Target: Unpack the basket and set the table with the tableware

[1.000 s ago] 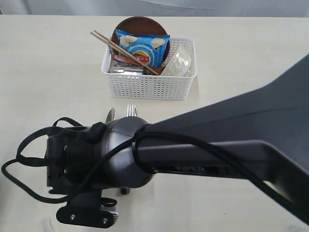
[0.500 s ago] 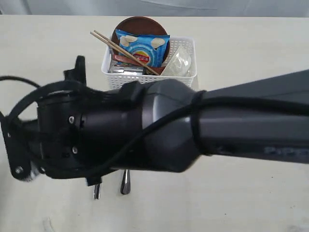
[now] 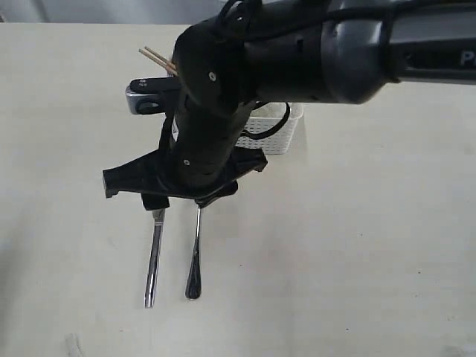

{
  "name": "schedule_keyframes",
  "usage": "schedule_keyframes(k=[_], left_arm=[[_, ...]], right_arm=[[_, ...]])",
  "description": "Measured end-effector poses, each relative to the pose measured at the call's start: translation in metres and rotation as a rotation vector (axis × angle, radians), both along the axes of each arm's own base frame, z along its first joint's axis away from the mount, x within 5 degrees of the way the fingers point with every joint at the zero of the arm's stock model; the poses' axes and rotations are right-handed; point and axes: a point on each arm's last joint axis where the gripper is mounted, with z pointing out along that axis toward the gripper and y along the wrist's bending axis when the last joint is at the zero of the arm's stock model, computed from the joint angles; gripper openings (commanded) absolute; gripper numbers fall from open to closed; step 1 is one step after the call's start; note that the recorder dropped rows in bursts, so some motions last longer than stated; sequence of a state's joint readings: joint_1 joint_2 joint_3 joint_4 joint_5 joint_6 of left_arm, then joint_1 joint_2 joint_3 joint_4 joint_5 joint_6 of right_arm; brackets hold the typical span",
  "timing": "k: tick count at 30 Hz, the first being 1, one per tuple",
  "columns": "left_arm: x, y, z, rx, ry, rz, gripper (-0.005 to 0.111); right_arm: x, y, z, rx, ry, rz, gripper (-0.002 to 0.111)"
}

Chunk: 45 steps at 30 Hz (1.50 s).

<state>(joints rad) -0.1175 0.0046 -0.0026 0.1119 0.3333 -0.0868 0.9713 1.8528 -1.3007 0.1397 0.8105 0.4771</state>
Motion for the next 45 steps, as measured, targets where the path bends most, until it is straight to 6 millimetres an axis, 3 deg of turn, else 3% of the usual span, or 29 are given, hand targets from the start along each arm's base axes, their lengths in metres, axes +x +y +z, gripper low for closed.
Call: schedule_keyframes(k=[4, 14, 17, 21, 25, 32, 37, 41, 45], left_arm=[[0.000, 0.000, 0.000, 0.000, 0.000, 0.000, 0.000], [0.000, 0.000, 0.000, 0.000, 0.000, 0.000, 0.000], [0.000, 0.000, 0.000, 0.000, 0.000, 0.000, 0.000], [0.000, 0.000, 0.000, 0.000, 0.000, 0.000, 0.000], [0.000, 0.000, 0.000, 0.000, 0.000, 0.000, 0.000], [0.000, 0.000, 0.000, 0.000, 0.000, 0.000, 0.000], [0.000, 0.000, 0.000, 0.000, 0.000, 0.000, 0.000], [0.000, 0.000, 0.000, 0.000, 0.000, 0.000, 0.000], [0.000, 0.000, 0.000, 0.000, 0.000, 0.000, 0.000]], right_arm=[[0.000, 0.002, -0.004, 0.010, 0.030, -0.064, 0.056], [-0.004, 0.020, -0.040, 0.022, 0.106, -0.097, 0.055], [-0.009, 0.024, -0.049, 0.009, 0.117, -0.081, 0.048], [-0.012, 0.027, -0.059, -0.012, 0.126, -0.060, 0.027], [-0.016, 0.038, -0.056, 0.001, 0.103, 0.014, 0.016], [-0.011, 0.058, -0.030, 0.041, 0.063, 0.163, 0.016], [-0.011, 0.076, -0.009, 0.180, 0.051, 0.260, 0.016], [-0.010, 0.082, -0.005, 0.236, 0.030, 0.269, 0.016], [-0.006, 0.078, -0.013, 0.174, 0.050, 0.238, 0.039]])
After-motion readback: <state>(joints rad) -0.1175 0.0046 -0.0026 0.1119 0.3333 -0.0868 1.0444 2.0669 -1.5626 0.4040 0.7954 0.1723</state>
